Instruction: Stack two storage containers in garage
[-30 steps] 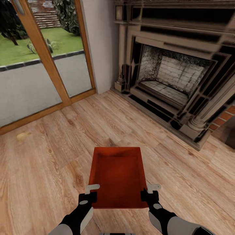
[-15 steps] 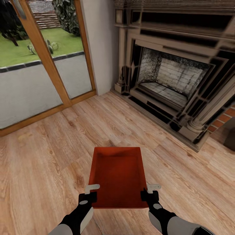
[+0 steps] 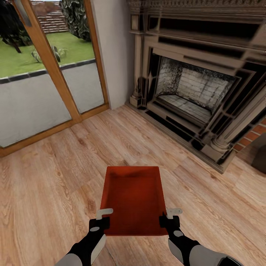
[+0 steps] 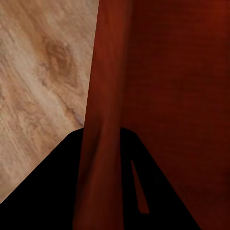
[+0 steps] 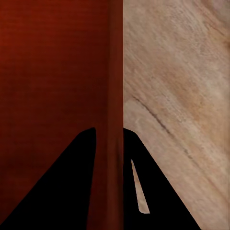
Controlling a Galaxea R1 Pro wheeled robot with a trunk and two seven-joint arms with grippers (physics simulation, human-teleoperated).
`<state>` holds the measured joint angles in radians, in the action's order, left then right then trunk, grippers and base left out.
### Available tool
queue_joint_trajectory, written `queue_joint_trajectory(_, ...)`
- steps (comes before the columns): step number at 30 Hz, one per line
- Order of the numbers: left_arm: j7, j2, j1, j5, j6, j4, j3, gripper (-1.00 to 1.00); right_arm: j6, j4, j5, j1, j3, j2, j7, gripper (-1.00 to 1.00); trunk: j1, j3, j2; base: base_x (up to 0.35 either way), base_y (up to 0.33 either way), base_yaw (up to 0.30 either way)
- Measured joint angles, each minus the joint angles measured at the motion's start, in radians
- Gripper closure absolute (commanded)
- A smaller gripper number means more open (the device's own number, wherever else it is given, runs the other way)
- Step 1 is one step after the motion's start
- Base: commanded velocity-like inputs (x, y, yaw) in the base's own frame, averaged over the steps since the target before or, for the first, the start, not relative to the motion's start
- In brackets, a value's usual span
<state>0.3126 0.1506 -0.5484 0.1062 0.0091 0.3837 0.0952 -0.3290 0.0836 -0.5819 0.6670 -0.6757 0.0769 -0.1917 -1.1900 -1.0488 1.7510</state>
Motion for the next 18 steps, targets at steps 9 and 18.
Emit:
queue_joint_trajectory(9,0.000,-0.001,0.000,0.003,0.000,-0.001,0.001,1.00,0.002,0.000,0.001,0.000,0.000,0.000,0.000,1.00,0.035,0.028,-0.063,0.000,0.000,0.000)
queue_joint_trajectory(18,-0.001,-0.001,0.000,0.000,0.000,-0.001,0.000,1.00,-0.001,-0.001,-0.004,0.000,-0.003,0.001,0.000,1.00,0.069,0.056,-0.126,0.000,0.000,0.000)
